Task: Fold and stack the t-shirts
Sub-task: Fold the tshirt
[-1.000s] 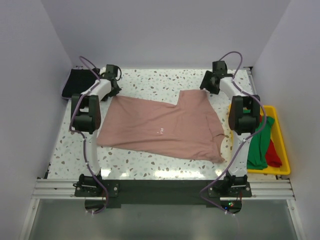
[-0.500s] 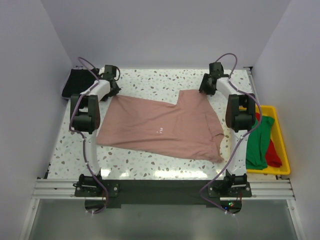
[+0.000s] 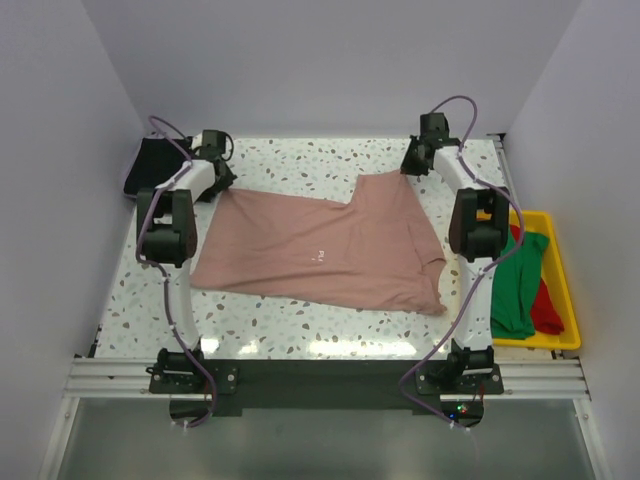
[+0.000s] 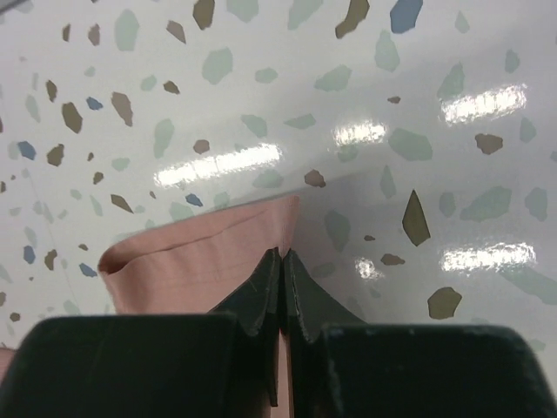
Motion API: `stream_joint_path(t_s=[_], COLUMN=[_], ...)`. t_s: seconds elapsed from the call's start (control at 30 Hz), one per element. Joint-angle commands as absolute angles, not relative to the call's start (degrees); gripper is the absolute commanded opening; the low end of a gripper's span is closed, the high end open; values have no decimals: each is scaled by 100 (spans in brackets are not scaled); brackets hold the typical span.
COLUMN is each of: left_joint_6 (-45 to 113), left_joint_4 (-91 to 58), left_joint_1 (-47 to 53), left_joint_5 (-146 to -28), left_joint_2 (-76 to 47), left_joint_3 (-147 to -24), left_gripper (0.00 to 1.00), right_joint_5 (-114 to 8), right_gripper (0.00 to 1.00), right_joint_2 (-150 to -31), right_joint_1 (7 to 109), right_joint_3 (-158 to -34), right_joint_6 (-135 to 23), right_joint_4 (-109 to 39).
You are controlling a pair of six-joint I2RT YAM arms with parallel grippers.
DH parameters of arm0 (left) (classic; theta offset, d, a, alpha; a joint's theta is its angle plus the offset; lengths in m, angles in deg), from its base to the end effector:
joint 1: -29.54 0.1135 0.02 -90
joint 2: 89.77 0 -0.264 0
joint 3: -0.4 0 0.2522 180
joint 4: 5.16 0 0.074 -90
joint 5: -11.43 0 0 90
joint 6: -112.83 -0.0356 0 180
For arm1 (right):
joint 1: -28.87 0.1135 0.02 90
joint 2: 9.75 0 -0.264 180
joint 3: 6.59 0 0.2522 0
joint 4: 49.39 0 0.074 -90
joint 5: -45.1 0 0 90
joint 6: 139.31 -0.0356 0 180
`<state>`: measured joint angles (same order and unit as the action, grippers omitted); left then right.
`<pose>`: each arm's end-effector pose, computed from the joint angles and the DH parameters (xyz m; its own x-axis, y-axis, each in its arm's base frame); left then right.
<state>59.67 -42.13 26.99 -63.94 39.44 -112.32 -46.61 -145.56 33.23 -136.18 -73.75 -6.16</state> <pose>0.4932 -0.0130 0.1593 -0.5781 -0.5550 -0.5982 -0.5670 0.8004 -0.1946 0.5296 0.0414 0.1869 -0.7292 0.3592 -0.5825 0.2267 0.9299 0.2896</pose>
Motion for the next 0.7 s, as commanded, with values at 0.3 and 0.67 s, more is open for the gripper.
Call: stream_joint_path(t_s=[0.3,0.67], left_joint_6=[5790,5851], left_joint_4=[-3668,-3422], left_joint_1=[2954,3252], left_joint_5=[-6828,-7286], left_joint_2=[3776,3460], left_joint_3=[-11883,-11558], left_gripper=[0,0], right_joint_5=[-5008,-5114], right_gripper=[0,0], right_joint_2=[-14414,-13301], right_joint_1=[3124,3115], right_joint_3=[-14208,-12858], right_joint_6=[-7506,-7488], right_joint_4=[-1032,-1488])
